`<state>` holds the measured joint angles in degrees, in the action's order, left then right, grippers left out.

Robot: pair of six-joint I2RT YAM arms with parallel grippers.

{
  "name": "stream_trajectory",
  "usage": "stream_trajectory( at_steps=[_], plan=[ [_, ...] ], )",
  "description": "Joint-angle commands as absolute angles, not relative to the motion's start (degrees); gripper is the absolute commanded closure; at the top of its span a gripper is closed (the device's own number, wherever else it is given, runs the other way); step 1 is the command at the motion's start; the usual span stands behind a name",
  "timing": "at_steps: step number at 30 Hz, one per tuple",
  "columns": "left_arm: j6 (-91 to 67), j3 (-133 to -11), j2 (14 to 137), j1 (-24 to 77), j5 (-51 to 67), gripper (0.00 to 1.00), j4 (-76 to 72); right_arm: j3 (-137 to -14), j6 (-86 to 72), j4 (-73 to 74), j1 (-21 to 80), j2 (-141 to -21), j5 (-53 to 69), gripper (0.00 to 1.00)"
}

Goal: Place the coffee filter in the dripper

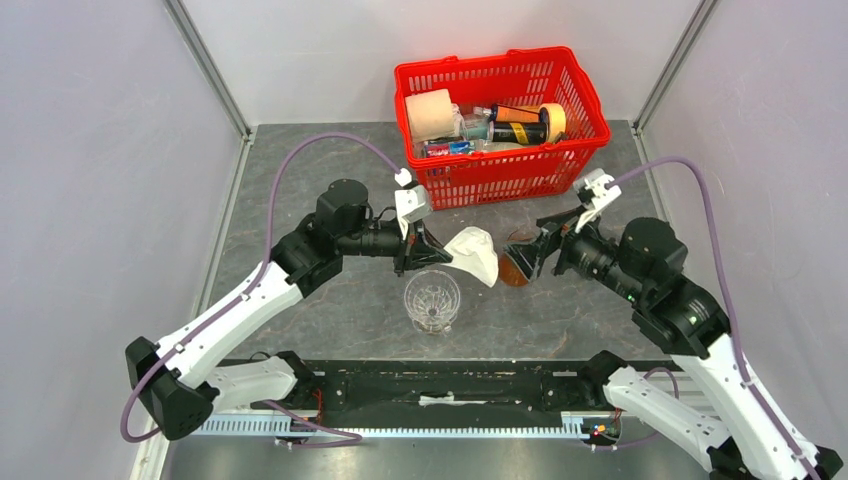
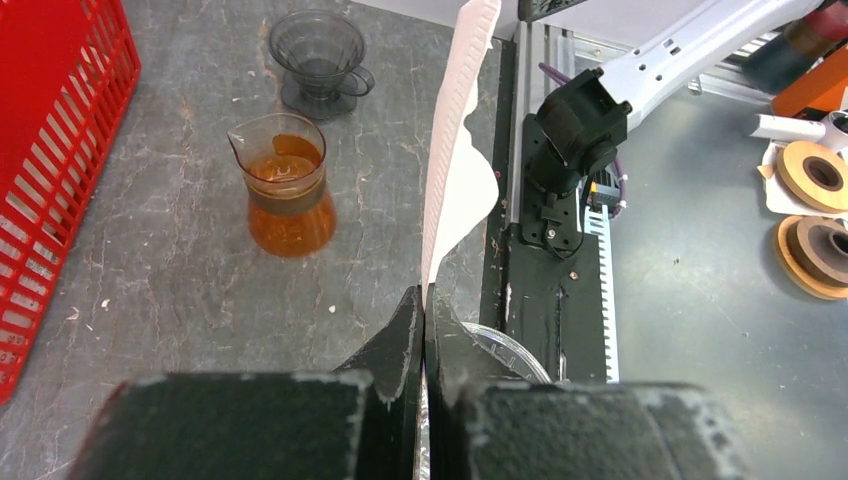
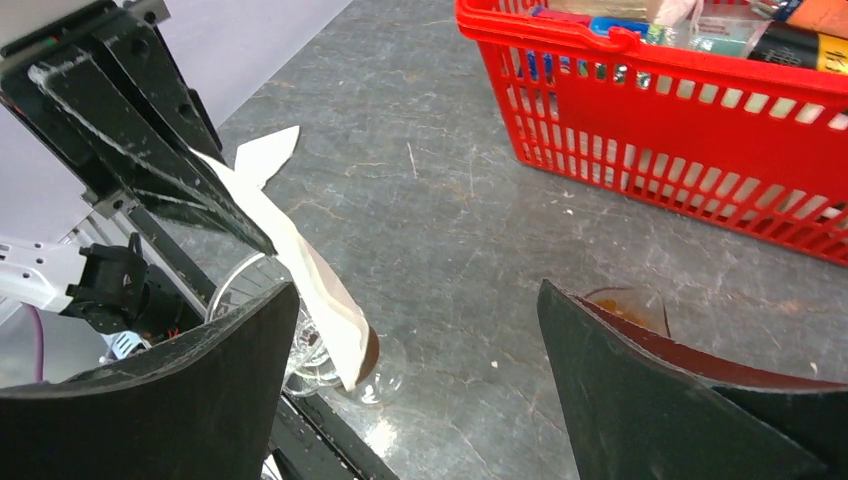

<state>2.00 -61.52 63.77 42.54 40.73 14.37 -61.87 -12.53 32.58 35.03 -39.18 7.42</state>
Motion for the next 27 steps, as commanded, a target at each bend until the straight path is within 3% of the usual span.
stream_trajectory(
  at_steps=[1, 7, 27],
  plan=[
    [4.9, -63.8, 64.5, 42.5, 43.3, 0.98, 14.8, -65.6, -11.1, 27.5, 35.1, -43.1, 13.3, 0.03],
    [5.0, -64.1, 65.4, 42.5, 43.1, 0.98, 15.1, -66.8, -11.3, 26.7, 35.1, -44.5, 17.7, 0.03],
    [6.7, -64.4, 65.6, 42.5, 45.4, 0.98, 16.3, -67.4, -10.1, 30.8, 35.2, -46.0, 6.1, 0.03]
  ],
)
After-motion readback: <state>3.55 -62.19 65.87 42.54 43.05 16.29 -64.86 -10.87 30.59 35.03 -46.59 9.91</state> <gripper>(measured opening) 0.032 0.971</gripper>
